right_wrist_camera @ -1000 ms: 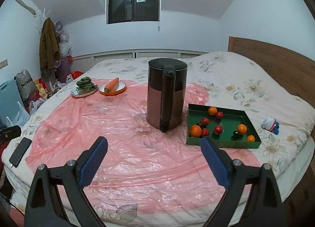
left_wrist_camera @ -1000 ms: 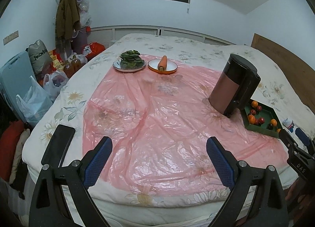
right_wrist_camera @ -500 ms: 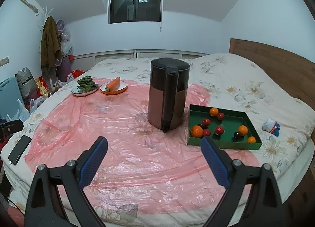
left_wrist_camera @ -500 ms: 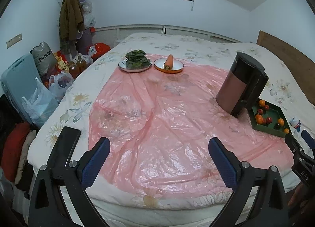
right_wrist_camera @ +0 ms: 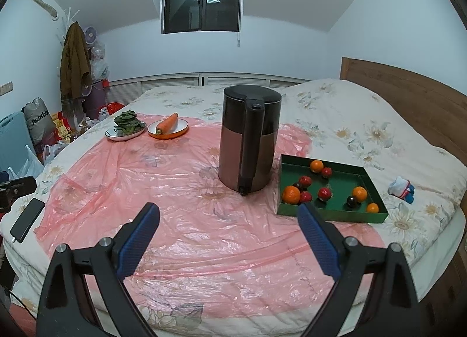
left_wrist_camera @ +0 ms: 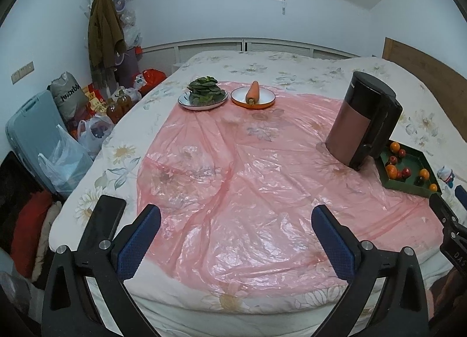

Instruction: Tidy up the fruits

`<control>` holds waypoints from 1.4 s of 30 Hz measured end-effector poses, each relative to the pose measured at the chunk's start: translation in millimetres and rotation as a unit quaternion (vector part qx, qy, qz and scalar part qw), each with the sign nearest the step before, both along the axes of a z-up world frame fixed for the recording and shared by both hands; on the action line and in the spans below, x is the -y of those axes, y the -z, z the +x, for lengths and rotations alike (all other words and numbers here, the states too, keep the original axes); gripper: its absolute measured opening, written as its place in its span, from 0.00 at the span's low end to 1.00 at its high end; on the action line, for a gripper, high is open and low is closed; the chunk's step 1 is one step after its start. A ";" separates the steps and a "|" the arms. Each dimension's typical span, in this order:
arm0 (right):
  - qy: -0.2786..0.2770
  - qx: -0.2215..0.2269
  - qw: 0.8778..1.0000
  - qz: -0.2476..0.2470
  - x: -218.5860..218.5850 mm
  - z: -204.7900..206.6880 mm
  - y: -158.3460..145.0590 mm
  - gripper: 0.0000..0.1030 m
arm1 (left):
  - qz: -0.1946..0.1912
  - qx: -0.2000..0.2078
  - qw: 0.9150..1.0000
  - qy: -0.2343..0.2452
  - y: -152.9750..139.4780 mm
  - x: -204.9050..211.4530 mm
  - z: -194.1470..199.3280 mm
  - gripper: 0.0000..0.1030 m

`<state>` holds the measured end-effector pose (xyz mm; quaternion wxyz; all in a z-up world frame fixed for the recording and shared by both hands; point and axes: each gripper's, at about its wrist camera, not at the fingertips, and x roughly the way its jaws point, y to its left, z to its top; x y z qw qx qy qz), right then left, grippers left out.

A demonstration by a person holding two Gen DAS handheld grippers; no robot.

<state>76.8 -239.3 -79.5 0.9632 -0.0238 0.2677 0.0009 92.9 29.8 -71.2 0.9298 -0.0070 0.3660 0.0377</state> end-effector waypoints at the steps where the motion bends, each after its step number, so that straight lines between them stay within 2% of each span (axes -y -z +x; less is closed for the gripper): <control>1: 0.001 0.000 1.000 0.000 -0.1 0.1 0.1 1.00 | 0.003 -0.001 1.000 0.001 -0.1 1.3 0.6 0.99; 33: 0.006 -0.007 1.000 0.002 9.6 2.2 8.9 1.00 | -0.003 -0.009 1.000 0.006 0.0 10.9 7.9 0.99; 38: 0.005 -0.011 1.000 -0.003 7.9 2.3 11.6 1.00 | -0.020 -0.024 0.999 0.011 4.1 8.0 11.9 0.99; 42: 0.001 -0.011 1.000 -0.009 4.9 3.7 13.2 1.00 | -0.020 -0.020 0.999 0.015 5.5 8.4 10.6 0.99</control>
